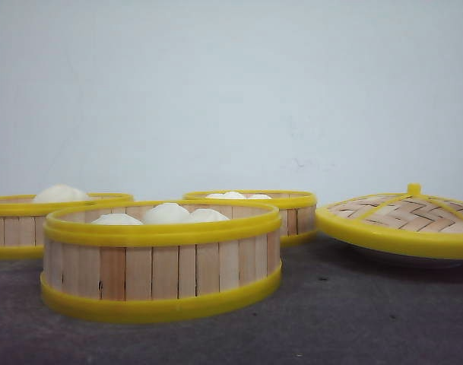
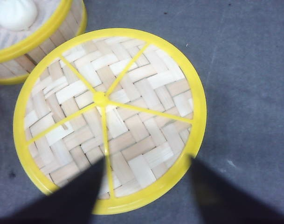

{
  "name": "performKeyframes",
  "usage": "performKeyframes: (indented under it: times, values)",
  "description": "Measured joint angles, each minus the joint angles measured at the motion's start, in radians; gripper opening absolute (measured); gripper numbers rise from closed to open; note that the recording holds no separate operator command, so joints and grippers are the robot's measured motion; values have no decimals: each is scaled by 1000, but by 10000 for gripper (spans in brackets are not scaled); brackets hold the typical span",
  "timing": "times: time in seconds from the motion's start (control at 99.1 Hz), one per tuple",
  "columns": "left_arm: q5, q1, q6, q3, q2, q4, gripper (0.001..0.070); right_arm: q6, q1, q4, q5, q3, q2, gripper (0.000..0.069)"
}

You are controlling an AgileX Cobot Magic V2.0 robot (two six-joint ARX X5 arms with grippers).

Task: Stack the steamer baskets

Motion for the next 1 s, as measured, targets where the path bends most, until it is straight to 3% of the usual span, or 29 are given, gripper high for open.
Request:
performKeyframes:
  times: [0.061,0.131,0.434,0.666,0.999]
  values:
    - [0,0,2,0,0,0,467,0,0,0,0,0,0,581]
    - [0,0,3,0,0,0,480,0,0,0,0,0,0,616]
    - [0,0,2,0,0,4,478,39,37,65,-7,30,57,631]
    - [0,0,2,0,0,19,478,57,129,64,-53,266,345,630]
    - [0,0,2,0,0,18,478,58,185,-48,-53,747,834,630]
